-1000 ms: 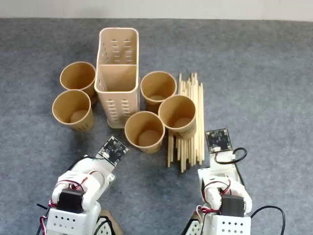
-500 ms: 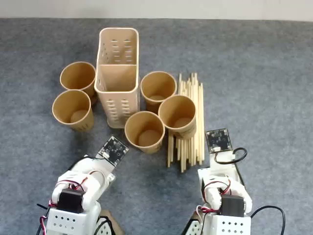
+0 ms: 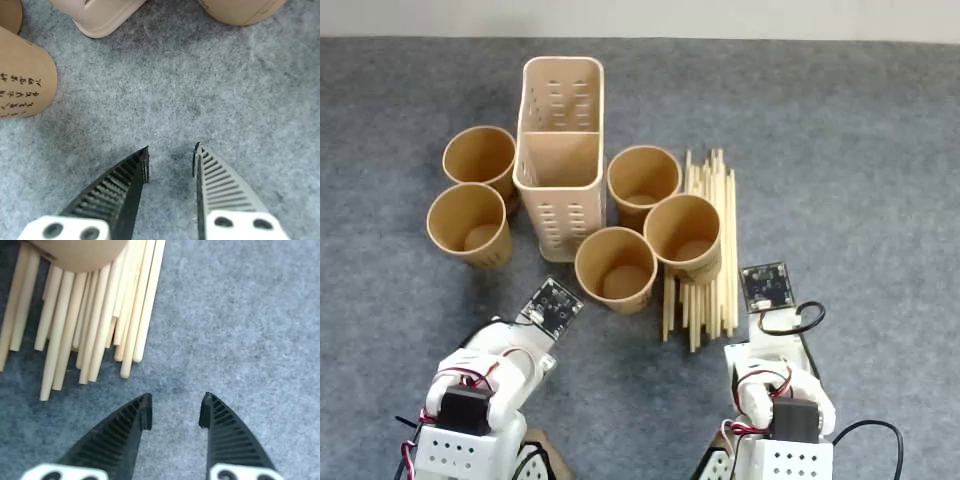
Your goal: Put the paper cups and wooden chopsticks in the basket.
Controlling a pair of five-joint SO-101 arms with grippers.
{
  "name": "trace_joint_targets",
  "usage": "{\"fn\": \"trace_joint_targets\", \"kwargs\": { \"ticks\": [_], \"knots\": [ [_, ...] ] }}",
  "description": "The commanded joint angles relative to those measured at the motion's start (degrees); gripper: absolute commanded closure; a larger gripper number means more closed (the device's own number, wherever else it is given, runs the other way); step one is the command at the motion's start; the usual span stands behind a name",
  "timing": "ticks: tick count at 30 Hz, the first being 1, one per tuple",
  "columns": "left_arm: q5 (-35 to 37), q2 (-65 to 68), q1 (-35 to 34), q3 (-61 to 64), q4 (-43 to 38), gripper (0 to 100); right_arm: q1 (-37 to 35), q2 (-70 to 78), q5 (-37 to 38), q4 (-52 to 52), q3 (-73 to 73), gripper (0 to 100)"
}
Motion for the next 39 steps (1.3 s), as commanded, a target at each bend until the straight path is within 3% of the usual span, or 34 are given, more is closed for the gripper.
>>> {"fn": "trace_joint_targets", "kwargs": {
  "ticks": [1,17,23,27,33,39],
  "knots": [
    [-0.7,-0.2,0.7,0.9,-0.4,82,-0.5,-0.5,0.6,0.1,6.8,82.6],
    [-0.6,-0.2,0.9,0.9,-0.6,82,-3.9,-0.5,0.7,-1.1,6.7,82.6],
    [-1.0,-0.2,-2.3,0.7,-2.8,82,0.0,-0.5,0.7,-16.7,6.3,82.6],
    [-12.1,-0.2,-9.9,-3.2,-7.7,82,5.2,0.0,0.4,-19.9,1.9,82.6],
    [-6.6,0.6,-21.7,-20.2,-11.7,82,6.0,0.1,0.4,-13.1,-6.6,82.6],
    [-0.9,13.7,-24.3,-48.1,-2.4,82,6.0,0.2,-0.7,-8.1,-13.8,82.6]
  ]
}}
